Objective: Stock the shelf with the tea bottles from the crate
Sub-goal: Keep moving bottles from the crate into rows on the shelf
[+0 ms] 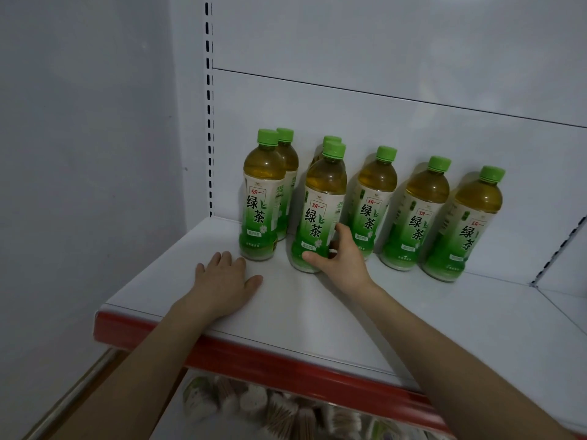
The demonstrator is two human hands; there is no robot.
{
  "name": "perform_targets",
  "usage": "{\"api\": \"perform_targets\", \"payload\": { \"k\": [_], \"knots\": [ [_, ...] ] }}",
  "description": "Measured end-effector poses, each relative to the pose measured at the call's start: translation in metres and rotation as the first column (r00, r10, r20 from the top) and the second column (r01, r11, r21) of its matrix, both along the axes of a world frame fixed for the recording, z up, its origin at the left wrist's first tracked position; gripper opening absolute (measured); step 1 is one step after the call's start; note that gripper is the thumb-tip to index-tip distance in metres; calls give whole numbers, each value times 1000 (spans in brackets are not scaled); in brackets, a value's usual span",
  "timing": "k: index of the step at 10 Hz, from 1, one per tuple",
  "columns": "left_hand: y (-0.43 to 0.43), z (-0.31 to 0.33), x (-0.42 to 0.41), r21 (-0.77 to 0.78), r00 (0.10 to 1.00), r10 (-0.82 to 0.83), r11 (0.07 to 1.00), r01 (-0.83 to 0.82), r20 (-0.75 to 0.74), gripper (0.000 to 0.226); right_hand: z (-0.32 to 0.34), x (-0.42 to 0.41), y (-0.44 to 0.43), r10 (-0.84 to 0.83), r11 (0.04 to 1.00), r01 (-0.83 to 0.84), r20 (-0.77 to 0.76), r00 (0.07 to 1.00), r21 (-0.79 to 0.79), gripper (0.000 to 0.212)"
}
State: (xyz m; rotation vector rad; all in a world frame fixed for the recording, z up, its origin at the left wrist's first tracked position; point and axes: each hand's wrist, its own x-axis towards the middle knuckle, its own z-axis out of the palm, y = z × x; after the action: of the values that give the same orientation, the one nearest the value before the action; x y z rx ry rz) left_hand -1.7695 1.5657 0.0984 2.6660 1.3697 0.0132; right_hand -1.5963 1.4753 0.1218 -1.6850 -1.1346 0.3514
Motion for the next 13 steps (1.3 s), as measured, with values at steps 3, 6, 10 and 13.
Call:
{"api": "perform_targets", "payload": {
  "k": [3,6,10,13],
  "knots": [
    [0,1,1,1,1000,-1,1000,1,-4,58,1,2,2,10,1000,-10,35,999,-11,71],
    [1,-1,1,8,1000,-6,1000,6,1,59,-3,0,6,7,1000,-7,29,1000,-7,71],
    [-14,17,-4,36,998,55,998,-53,-35,55,12,18,-23,182,913,11,432,883,-407,59],
    [-115,37,-32,326,942,102,921,-211,321,54,50,-2,-55,403,903,-190,608,683,-385,52]
  ]
}}
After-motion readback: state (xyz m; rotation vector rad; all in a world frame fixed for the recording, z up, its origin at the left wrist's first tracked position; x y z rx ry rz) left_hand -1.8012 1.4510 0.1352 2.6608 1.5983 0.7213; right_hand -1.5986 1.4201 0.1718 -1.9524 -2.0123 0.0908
